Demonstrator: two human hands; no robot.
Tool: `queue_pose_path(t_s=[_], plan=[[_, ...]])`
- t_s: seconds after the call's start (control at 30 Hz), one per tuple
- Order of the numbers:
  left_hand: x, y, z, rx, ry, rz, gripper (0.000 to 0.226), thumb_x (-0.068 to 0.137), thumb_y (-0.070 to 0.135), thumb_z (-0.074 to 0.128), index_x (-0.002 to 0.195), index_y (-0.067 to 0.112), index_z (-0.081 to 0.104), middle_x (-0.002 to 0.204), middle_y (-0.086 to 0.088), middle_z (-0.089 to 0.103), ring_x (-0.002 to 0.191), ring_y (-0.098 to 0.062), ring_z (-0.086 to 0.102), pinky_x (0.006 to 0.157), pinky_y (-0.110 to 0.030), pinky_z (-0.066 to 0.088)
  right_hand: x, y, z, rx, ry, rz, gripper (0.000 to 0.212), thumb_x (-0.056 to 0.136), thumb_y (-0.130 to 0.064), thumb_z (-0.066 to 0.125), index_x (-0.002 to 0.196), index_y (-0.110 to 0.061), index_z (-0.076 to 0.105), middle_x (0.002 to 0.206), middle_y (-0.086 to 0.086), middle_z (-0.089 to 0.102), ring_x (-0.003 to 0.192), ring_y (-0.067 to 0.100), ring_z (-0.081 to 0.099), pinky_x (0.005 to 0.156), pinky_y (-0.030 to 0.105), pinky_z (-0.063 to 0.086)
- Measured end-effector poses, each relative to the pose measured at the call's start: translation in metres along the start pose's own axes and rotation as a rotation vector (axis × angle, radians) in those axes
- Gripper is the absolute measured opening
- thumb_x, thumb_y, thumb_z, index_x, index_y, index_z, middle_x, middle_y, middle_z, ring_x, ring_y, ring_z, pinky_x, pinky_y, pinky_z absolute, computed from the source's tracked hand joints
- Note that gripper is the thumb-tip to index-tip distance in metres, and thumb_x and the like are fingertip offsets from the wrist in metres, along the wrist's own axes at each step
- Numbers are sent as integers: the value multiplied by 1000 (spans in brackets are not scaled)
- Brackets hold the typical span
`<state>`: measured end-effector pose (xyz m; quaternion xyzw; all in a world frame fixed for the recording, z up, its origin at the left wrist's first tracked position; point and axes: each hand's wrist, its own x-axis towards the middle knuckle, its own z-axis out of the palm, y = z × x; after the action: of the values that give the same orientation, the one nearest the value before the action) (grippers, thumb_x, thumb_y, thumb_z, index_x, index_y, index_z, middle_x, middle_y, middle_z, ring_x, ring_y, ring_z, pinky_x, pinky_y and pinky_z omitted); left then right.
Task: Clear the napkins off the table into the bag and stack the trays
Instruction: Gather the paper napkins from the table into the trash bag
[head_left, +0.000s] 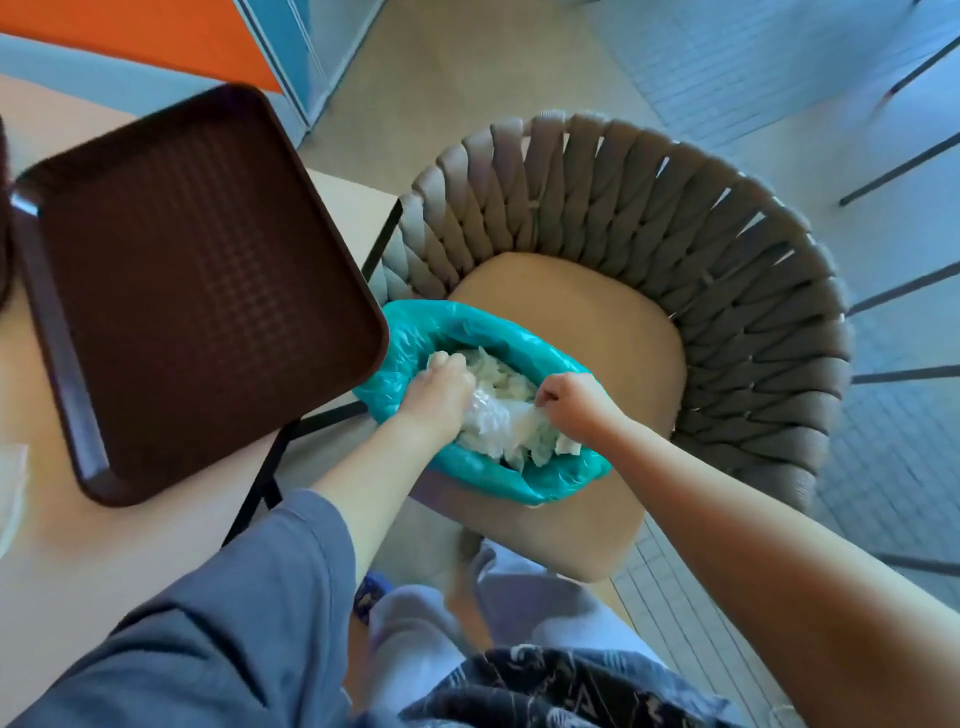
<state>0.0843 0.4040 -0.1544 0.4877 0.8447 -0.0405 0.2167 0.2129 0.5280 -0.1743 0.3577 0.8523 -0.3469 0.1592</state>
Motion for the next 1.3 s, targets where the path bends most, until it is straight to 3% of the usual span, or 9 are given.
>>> queue_pose_path(t_s=[0.1, 0.2, 0.3, 0.43, 0.53, 0.63, 0.8, 1.0, 1.3], plan=[[3, -3, 8, 239, -5, 62, 27, 84, -6, 47, 109, 2, 55, 115, -12, 46, 106, -31, 46, 77, -38, 44, -1, 11, 10, -112, -22, -40, 21, 81, 1, 46, 93, -1, 63, 98, 14, 59, 91, 31, 57, 77, 36, 47], [3, -5, 11, 119, 70, -25, 22, 86, -8, 45, 106, 0, 50, 118, -17, 41, 96, -34, 50, 66, -40, 41, -1, 7, 20, -88, 58, -43, 16, 87, -1, 42, 95, -1, 55, 94, 7, 39, 83, 23, 46, 70, 35, 41], [0, -2, 15, -41, 141, -26, 18, 87, -8, 40, 100, 1, 49, 115, -18, 39, 84, -35, 53, 64, -39, 37, -1, -5, 30, 0, 196, -138, 12, 86, 1, 39, 89, 2, 51, 103, 13, 42, 89, 27, 45, 80, 39, 43], [-5, 1, 26, -355, -86, -15, 39, 84, -8, 34, 116, 8, 47, 123, -12, 43, 102, -36, 53, 86, -47, 44, 0, -14, 43, -55, 95, -289, 41, 88, -5, 43, 128, 6, 45, 139, 20, 35, 130, 35, 33, 111, 35, 24], [-4, -2, 36, -245, -264, 53, 34, 91, 4, 34, 123, 7, 48, 132, -11, 47, 119, -30, 47, 101, -45, 36, 0, -12, 56, -259, -121, -297, 54, 92, -15, 39, 144, -7, 27, 152, 10, 25, 144, 29, 13, 118, 46, 11], [-3, -8, 40, 91, -445, 115, 33, 96, 15, 24, 118, 10, 49, 129, -8, 49, 123, -27, 41, 107, -61, 16, -3, -9, 60, -434, -360, -148, 47, 92, -20, 35, 138, -14, 37, 143, 10, 42, 134, 30, 35, 111, 47, 20], [-4, -3, 31, 192, -536, 152, 37, 98, 15, 21, 124, 12, 47, 133, -10, 45, 127, -31, 35, 104, -72, 8, -5, -12, 54, -479, -371, -59, 34, 88, -19, 40, 116, -13, 57, 120, 7, 59, 117, 29, 51, 103, 41, 33], [-20, -3, -1, 42, -78, 102, 25, 95, 21, 38, 114, 14, 52, 119, -8, 57, 109, -29, 52, 91, -45, 41, 0, -35, 21, -377, 105, -178, 25, 79, -6, 43, 98, -6, 59, 108, 13, 52, 100, 33, 48, 75, 37, 38], [-82, -54, -61, 39, 646, 91, 33, 86, 19, 58, 115, 5, 63, 123, -15, 61, 107, -30, 60, 80, -40, 51, 9, -128, -12, -394, 436, -449, 41, 86, -14, 50, 128, -12, 49, 144, 14, 38, 132, 32, 34, 107, 48, 30]])
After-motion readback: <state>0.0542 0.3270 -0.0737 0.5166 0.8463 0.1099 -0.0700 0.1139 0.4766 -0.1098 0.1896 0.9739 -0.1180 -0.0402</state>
